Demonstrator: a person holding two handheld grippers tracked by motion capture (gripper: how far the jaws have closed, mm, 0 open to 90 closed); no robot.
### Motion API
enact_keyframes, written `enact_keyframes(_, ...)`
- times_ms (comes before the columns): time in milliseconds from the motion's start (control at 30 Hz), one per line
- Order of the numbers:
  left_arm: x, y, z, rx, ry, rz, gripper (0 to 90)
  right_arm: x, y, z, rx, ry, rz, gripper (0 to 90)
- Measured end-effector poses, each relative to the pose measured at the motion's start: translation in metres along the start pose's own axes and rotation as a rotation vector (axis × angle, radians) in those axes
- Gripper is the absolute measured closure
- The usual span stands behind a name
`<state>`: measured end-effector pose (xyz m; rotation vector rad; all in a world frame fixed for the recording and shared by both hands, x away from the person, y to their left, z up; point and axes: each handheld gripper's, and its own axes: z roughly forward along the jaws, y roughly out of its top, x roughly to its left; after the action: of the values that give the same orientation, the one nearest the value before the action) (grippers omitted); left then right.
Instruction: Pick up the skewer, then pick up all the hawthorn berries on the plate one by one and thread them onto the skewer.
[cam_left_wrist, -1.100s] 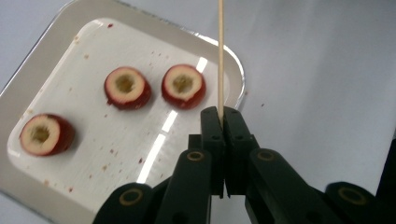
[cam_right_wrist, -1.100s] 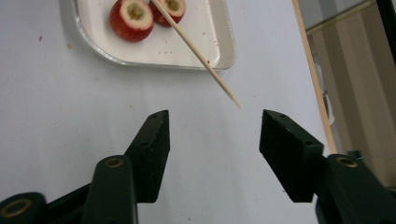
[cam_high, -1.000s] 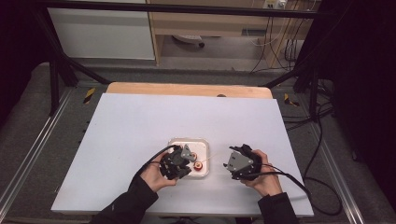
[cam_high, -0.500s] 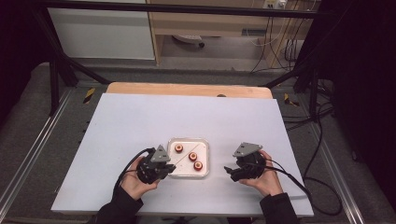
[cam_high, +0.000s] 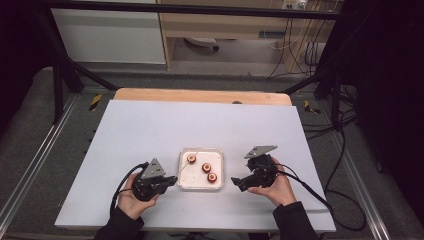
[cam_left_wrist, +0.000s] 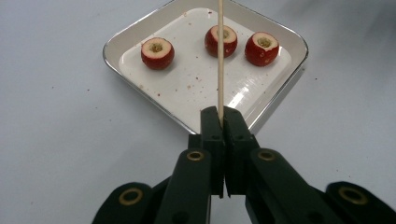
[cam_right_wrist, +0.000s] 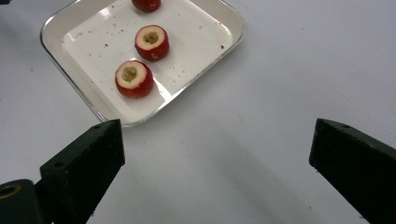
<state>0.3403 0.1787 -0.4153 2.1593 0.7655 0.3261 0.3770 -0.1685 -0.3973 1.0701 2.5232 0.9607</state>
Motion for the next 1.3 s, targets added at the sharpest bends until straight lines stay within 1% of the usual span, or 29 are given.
enact_keyframes(67,0.001,-0.002,-0.001,-0.007,0.005,0.003,88.5,0.004,0.006,0.002,0.013,0.015,0.003,3.4)
enact_keyframes(133,0.001,-0.003,-0.002,-0.017,0.006,-0.002,88.5,0.008,0.011,0.004,0.022,0.019,0.001,3.4)
enact_keyframes(167,0.002,-0.004,-0.003,-0.020,0.004,-0.003,88.5,0.010,0.013,0.006,0.025,0.021,-0.005,3.4)
enact_keyframes(267,0.002,-0.007,-0.003,-0.027,0.006,-0.003,88.4,0.015,0.019,0.011,0.026,0.042,-0.002,3.5)
enact_keyframes(333,0.003,-0.008,-0.004,-0.032,0.006,-0.009,88.4,0.018,0.023,0.014,0.029,0.046,0.008,3.5)
enact_keyframes(400,0.004,-0.010,-0.004,-0.039,0.002,-0.013,88.4,0.020,0.028,0.018,0.030,0.046,0.004,3.6)
enact_keyframes(467,0.004,-0.012,-0.004,-0.038,0.003,-0.013,88.5,0.024,0.032,0.021,0.039,0.052,0.012,3.7)
enact_keyframes(533,0.005,-0.013,-0.003,-0.036,0.001,-0.020,88.4,0.027,0.036,0.024,0.050,0.047,0.003,3.9)
enact_keyframes(600,0.006,-0.014,-0.002,-0.033,0.000,-0.023,88.4,0.029,0.040,0.027,0.051,0.058,0.008,5.1)
enact_keyframes(667,0.006,-0.014,-0.001,-0.026,0.003,-0.021,88.5,0.031,0.043,0.031,0.059,0.069,0.019,7.6)
enact_keyframes(700,0.005,-0.014,-0.001,-0.024,0.003,-0.021,88.4,0.031,0.044,0.034,0.067,0.077,0.018,8.5)
enact_keyframes(733,0.005,-0.014,0.000,-0.020,0.005,-0.021,88.4,0.031,0.046,0.036,0.083,0.084,0.028,9.8)
enact_keyframes(867,0.005,-0.014,0.000,-0.019,0.007,-0.022,88.4,0.033,0.051,0.046,0.116,0.128,0.048,17.5)
enact_keyframes(933,0.006,-0.014,0.000,-0.018,0.004,-0.023,88.4,0.034,0.054,0.051,0.143,0.138,0.033,21.0)
enact_keyframes(1000,0.006,-0.015,0.000,-0.017,0.003,-0.025,88.4,0.037,0.056,0.055,0.163,0.143,0.022,25.3)
enact_keyframes(1133,0.005,-0.015,0.000,-0.017,0.001,-0.024,88.5,0.040,0.061,0.064,0.213,0.141,0.020,32.6)
enact_keyframes(1233,0.005,-0.014,0.000,-0.018,-0.001,-0.024,88.4,0.040,0.061,0.068,0.237,0.157,0.034,37.6)
enact_keyframes(1300,0.005,-0.014,0.000,-0.019,-0.001,-0.024,88.5,0.039,0.061,0.070,0.257,0.154,0.043,41.1)
